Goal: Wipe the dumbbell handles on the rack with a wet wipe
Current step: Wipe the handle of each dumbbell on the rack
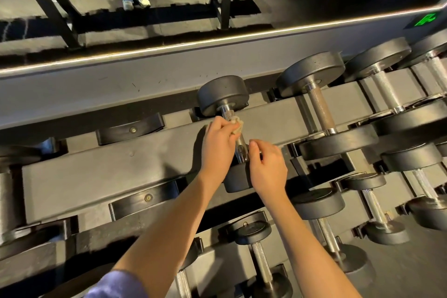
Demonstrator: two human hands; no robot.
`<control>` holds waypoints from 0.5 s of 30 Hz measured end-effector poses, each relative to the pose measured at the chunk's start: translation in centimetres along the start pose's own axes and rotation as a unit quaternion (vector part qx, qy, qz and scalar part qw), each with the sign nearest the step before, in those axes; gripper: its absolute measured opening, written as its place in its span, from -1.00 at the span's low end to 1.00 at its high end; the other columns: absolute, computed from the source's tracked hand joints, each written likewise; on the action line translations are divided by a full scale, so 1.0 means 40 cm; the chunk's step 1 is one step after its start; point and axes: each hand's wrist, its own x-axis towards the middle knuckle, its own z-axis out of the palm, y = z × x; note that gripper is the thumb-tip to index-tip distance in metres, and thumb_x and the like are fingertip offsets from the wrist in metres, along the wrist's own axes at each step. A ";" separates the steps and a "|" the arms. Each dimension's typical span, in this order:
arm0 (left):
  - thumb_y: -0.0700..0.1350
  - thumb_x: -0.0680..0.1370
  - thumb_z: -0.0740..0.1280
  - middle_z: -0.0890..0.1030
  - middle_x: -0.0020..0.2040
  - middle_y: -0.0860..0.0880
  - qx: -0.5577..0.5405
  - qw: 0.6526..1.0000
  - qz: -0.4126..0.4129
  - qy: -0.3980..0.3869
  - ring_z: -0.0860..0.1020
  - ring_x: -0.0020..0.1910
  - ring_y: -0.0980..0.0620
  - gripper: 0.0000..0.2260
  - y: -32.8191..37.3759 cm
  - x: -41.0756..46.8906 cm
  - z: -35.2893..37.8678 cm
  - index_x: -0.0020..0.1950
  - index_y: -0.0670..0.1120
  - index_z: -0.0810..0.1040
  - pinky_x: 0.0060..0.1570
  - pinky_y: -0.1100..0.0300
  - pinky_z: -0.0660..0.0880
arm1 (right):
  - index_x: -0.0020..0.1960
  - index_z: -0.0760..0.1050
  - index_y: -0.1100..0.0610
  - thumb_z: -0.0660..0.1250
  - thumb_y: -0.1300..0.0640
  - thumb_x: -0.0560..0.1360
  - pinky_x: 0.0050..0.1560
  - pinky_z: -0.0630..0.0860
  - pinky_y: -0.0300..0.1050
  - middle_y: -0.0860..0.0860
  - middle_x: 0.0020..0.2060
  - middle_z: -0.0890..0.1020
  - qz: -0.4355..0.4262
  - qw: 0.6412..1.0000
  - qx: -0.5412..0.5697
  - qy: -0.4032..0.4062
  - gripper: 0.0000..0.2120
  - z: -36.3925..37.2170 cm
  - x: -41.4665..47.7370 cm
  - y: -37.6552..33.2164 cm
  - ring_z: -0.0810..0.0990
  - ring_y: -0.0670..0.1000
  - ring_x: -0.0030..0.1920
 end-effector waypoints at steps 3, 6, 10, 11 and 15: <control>-0.22 0.56 0.31 0.52 -0.07 -0.05 0.000 1.000 0.000 0.005 0.49 -0.10 0.03 -0.82 0.002 -0.025 0.002 0.13 -0.17 0.63 -0.07 0.19 0.46 | 0.09 0.58 0.09 0.14 0.04 0.62 -0.09 0.27 -0.18 -0.04 -0.03 0.62 0.001 1.000 0.002 0.000 -0.73 0.007 0.002 0.001 0.48 -0.03 0.06; -0.22 0.57 0.32 0.51 -0.05 -0.01 -0.018 0.999 0.011 -0.034 0.48 -0.11 0.12 -0.82 -0.008 -0.025 -0.013 0.13 -0.18 0.63 -0.09 0.49 0.37 | 0.09 0.59 0.08 0.13 0.02 0.62 -0.08 0.30 -0.16 -0.05 -0.02 0.62 0.007 1.000 0.003 -0.001 -0.72 0.012 0.002 0.003 0.48 -0.03 0.06; -0.22 0.58 0.29 0.48 0.02 0.01 -0.038 0.999 -0.025 0.006 0.45 -0.06 0.17 -0.80 -0.010 0.039 -0.024 0.17 -0.16 0.61 -0.01 0.54 0.36 | 0.11 0.59 0.08 0.13 0.03 0.62 -0.08 0.27 -0.19 -0.05 0.00 0.63 0.011 1.000 -0.002 0.007 -0.73 0.011 0.002 0.001 0.47 -0.05 0.07; -0.22 0.58 0.29 0.50 0.03 -0.02 -0.036 0.998 -0.038 0.024 0.45 -0.05 0.16 -0.80 -0.009 0.057 -0.024 0.18 -0.15 0.60 -0.01 0.52 0.37 | 0.11 0.59 0.08 0.14 0.04 0.62 -0.07 0.27 -0.19 -0.05 0.01 0.63 0.012 1.000 0.000 0.010 -0.73 0.011 0.002 0.002 0.47 -0.05 0.07; -0.21 0.59 0.28 0.48 -0.01 -0.01 -0.043 0.998 -0.048 0.024 0.44 -0.09 0.15 -0.80 -0.005 0.047 -0.015 0.19 -0.17 0.59 -0.12 0.56 0.33 | 0.10 0.59 0.07 0.14 0.03 0.62 -0.09 0.25 -0.21 -0.06 0.00 0.63 0.018 1.000 -0.003 0.022 -0.73 0.015 0.004 0.006 0.47 -0.06 0.07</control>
